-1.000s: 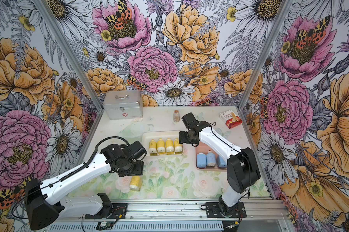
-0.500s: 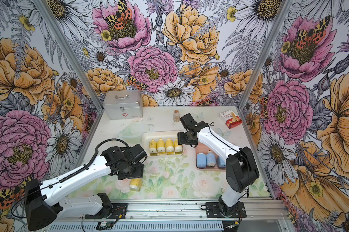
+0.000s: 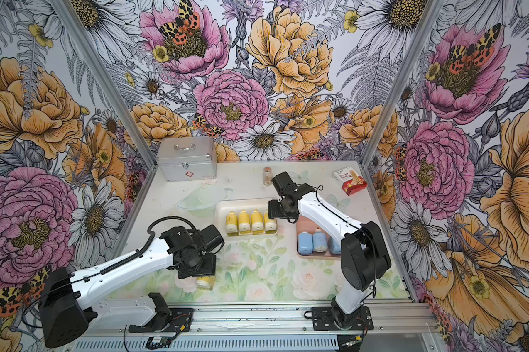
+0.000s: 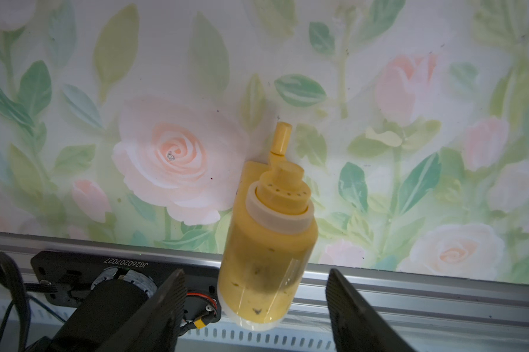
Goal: Place the pencil sharpeners by color into the storage box
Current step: Pick up the pencil sharpener from the center of the board.
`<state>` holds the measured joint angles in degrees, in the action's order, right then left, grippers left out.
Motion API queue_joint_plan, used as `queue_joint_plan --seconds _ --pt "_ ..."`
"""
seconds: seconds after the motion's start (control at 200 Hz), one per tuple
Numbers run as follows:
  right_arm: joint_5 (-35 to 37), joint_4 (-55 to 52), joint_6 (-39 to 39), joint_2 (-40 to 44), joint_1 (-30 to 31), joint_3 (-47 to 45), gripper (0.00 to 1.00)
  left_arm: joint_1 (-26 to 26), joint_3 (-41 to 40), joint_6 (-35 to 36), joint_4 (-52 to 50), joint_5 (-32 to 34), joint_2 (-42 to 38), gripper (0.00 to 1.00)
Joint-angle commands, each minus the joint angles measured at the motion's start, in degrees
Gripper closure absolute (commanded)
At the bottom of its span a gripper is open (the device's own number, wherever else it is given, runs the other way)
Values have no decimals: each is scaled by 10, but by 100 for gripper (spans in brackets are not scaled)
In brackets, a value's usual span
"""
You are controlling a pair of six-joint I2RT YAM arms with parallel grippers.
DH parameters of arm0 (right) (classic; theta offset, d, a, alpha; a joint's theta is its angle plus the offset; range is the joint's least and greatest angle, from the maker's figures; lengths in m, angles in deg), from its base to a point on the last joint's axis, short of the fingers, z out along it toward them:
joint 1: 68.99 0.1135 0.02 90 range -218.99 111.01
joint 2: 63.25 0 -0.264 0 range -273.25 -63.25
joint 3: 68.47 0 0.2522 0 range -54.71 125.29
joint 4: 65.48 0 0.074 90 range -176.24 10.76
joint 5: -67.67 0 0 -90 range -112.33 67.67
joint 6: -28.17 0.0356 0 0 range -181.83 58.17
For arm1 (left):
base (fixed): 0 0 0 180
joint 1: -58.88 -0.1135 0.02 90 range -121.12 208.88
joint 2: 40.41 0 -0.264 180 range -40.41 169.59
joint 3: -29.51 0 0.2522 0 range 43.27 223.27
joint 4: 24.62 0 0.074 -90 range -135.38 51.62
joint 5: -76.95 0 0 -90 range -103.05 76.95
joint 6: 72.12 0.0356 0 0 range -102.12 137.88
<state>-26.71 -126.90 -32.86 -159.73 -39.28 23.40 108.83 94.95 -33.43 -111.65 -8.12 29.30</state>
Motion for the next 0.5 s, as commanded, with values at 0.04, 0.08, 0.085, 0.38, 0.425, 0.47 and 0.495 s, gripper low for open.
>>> queue_joint_plan --seconds 0.04,0.08,0.085,0.38,0.425,0.47,0.495 --pt "2 7 -6 -9 5 19 30 -7 -23 -2 35 -22 -3 27" --pt "2 7 -4 -9 4 19 30 -8 -27 0 41 -25 -1 28" --pt "2 7 -4 -9 4 20 30 -9 -28 0 41 -26 -1 28" --pt "2 9 -4 -13 6 21 30 -26 -51 23 67 -50 14 36" --pt "2 8 -3 -14 6 22 30 -28 -52 26 70 -52 17 36" --pt "2 8 -3 -15 6 23 30 -31 -55 28 73 -54 21 37" --pt "3 9 -4 -15 6 23 31 -32 -56 29 74 -56 23 37"
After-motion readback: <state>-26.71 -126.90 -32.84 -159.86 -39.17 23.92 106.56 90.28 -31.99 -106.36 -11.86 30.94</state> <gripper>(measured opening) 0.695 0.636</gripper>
